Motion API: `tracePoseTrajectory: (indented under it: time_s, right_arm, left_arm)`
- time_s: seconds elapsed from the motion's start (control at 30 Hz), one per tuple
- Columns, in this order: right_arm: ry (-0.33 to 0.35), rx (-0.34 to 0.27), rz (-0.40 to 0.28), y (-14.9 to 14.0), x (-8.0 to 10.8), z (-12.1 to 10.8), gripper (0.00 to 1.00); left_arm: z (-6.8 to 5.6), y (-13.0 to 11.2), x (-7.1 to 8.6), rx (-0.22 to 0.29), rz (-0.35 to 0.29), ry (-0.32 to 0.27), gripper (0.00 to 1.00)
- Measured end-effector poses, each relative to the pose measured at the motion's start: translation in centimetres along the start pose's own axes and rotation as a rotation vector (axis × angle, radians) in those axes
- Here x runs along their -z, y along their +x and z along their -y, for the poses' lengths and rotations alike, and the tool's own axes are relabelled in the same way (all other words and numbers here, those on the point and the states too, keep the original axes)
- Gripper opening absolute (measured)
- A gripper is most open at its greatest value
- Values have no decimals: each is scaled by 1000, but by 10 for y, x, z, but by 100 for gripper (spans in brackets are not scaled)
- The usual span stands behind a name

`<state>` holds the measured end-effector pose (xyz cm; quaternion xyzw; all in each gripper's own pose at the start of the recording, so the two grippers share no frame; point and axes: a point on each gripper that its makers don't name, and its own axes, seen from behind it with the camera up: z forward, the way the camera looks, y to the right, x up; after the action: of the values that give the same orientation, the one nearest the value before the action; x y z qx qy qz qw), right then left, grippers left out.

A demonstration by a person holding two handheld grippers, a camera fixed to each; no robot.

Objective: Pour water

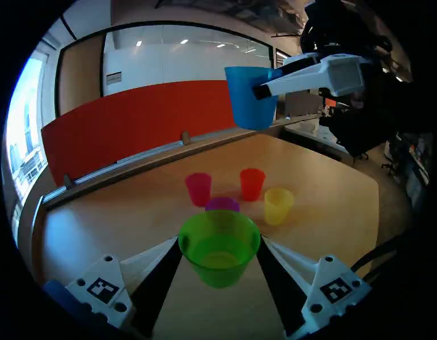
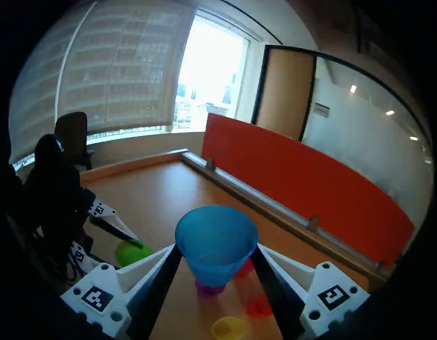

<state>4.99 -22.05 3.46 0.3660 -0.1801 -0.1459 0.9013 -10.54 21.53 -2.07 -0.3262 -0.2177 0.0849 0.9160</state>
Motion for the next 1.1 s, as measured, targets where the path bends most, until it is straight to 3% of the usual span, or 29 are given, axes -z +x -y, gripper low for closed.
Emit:
tracePoseTrajectory:
  time_s: [0.67, 1.1]
  right_arm:
    - [21, -18, 42, -16, -16, 3, 89]
    - [44, -10, 69, -25, -27, 4, 89]
  left_arm:
    - [3, -54, -45, -1, 86, -5, 87]
    - [7, -76, -61, 10, 131, -15, 87]
